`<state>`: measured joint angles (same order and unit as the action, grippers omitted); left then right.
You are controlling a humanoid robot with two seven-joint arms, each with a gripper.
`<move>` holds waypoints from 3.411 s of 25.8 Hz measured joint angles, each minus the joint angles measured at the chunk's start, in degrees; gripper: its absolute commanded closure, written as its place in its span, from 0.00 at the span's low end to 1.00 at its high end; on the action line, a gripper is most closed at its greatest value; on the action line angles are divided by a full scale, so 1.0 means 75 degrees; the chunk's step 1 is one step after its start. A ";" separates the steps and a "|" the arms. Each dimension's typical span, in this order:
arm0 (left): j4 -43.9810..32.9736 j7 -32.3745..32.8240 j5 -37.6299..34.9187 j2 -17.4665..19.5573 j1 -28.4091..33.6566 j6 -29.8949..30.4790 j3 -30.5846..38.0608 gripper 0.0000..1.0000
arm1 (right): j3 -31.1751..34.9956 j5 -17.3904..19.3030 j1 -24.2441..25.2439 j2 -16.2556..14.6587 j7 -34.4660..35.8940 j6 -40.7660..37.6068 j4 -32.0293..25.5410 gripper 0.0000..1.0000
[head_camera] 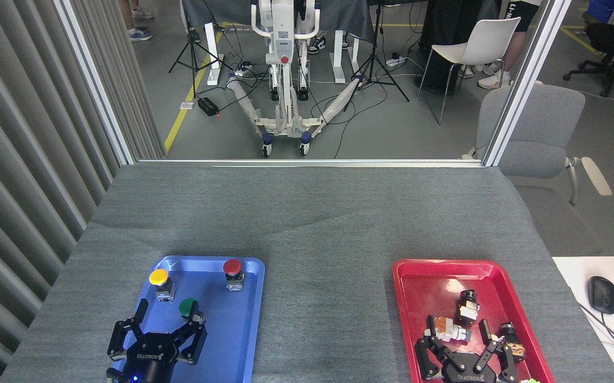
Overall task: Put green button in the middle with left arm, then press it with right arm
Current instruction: 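Close the left gripper around the green button in the blue tray, then lift the green button and carry it toward the table middle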
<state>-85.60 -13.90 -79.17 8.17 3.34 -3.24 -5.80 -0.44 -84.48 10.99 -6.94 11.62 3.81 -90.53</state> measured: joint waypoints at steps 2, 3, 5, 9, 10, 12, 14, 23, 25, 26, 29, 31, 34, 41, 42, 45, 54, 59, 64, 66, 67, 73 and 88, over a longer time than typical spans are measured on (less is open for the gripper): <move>-0.0010 0.0008 -0.0001 -0.0001 0.0000 0.0000 0.0000 0.00 | 0.0000 0.0000 0.0000 0.0000 0.0000 0.0000 0.0000 0.00; -0.0019 0.0009 -0.0002 -0.0003 0.0000 0.0000 0.0000 0.00 | 0.0000 0.0000 0.0000 0.0004 0.0000 0.0000 0.0000 0.00; -0.0033 0.0012 -0.0002 -0.0004 -0.0012 0.0010 0.0000 0.00 | 0.0000 0.0000 0.0000 0.0008 0.0001 0.0000 0.0000 0.00; -0.0044 0.0012 0.0000 0.0000 -0.0025 0.0024 -0.0002 0.00 | 0.0000 -0.0001 0.0000 0.0016 0.0002 -0.0001 0.0000 0.00; -0.0044 0.0013 -0.0001 0.0002 -0.0025 0.0027 -0.0005 0.00 | 0.0000 0.0000 0.0000 0.0018 0.0003 -0.0001 0.0000 0.00; -0.0040 0.0014 -0.0008 0.0009 -0.0025 0.0031 -0.0008 0.00 | 0.0000 0.0000 0.0000 0.0021 0.0015 -0.0001 0.0000 0.00; -0.0038 0.0014 -0.0015 0.0011 -0.0031 0.0031 -0.0010 0.00 | 0.0000 -0.0001 0.0000 0.0023 0.0035 -0.0001 0.0000 0.00; -0.0049 -0.0025 -0.0036 0.0012 -0.0077 0.0307 -0.0041 0.00 | 0.0000 -0.0002 0.0000 0.0023 0.0004 0.0000 0.0000 0.00; -0.0050 -0.0026 -0.0037 0.0012 -0.0076 0.0385 -0.0044 0.00 | 0.0000 -0.0002 0.0000 0.0023 0.0000 0.0001 0.0000 0.00; -0.0050 -0.0026 -0.0037 0.0012 -0.0074 0.0398 -0.0045 0.00 | 0.0000 -0.0002 0.0000 0.0023 0.0000 0.0001 0.0000 0.00; -0.0039 -0.0026 -0.0038 0.0012 -0.0062 0.0423 -0.0047 0.00 | 0.0000 -0.0002 0.0000 0.0024 -0.0002 0.0001 0.0000 0.00; -0.0031 -0.0027 -0.0038 0.0012 -0.0056 0.0430 -0.0047 0.00 | 0.0001 -0.0002 0.0000 0.0024 -0.0002 0.0001 0.0000 0.00; -0.0007 -0.0026 -0.0039 0.0012 -0.0047 0.0436 -0.0047 0.00 | 0.0001 -0.0003 0.0000 0.0023 -0.0003 0.0001 0.0000 0.00; 0.0274 0.0014 -0.0085 0.0261 -0.0053 0.0773 -0.0064 0.00 | 0.0006 -0.0005 0.0000 0.0024 -0.0004 0.0003 0.0000 0.00; 0.0399 0.0024 -0.0121 0.0320 -0.0056 0.0828 -0.0071 0.00 | 0.0006 -0.0005 0.0000 0.0024 -0.0004 0.0004 0.0000 0.00; 0.0784 0.0035 -0.0348 0.0391 -0.0113 0.0971 -0.0103 0.00 | 0.0007 -0.0005 0.0000 0.0023 -0.0004 0.0004 0.0000 0.00; 0.2129 0.0044 -0.0740 0.0391 -0.0851 0.1287 -0.0477 0.00 | 0.0009 -0.0003 0.0001 0.0024 -0.0004 0.0005 0.0000 0.00; 0.2785 0.0041 -0.0757 0.0344 -0.1271 0.1352 -0.0531 0.01 | 0.0005 -0.0003 0.0001 0.0021 -0.0004 0.0005 0.0000 0.00; 0.3507 0.0144 -0.0740 0.0319 -0.1755 0.1425 -0.0543 0.10 | 0.0001 -0.0001 0.0008 0.0014 -0.0004 0.0005 0.0000 0.00; 0.3695 0.0401 -0.0738 0.0318 -0.1861 0.1466 -0.0562 0.22 | 0.0001 0.0000 0.0010 0.0013 -0.0003 0.0005 0.0000 0.00; 0.3751 0.0502 -0.0738 0.0328 -0.1891 0.1498 -0.0575 0.34 | 0.0002 0.0001 0.0010 0.0013 -0.0005 0.0005 0.0000 0.00; 0.3872 0.0731 -0.0641 0.0562 -0.2005 0.2860 -0.0562 1.00 | 0.0002 0.0001 0.0013 0.0006 -0.0005 0.0005 0.0000 0.00; 0.2918 0.0567 -0.0438 0.0503 -0.2421 0.4532 -0.0927 1.00 | 0.0010 0.0000 0.0023 0.0005 -0.0012 0.0005 0.0000 0.00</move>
<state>-63.71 -9.64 -82.46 11.94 -14.82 30.75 -12.75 -0.37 -84.49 11.16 -6.91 11.53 3.85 -90.53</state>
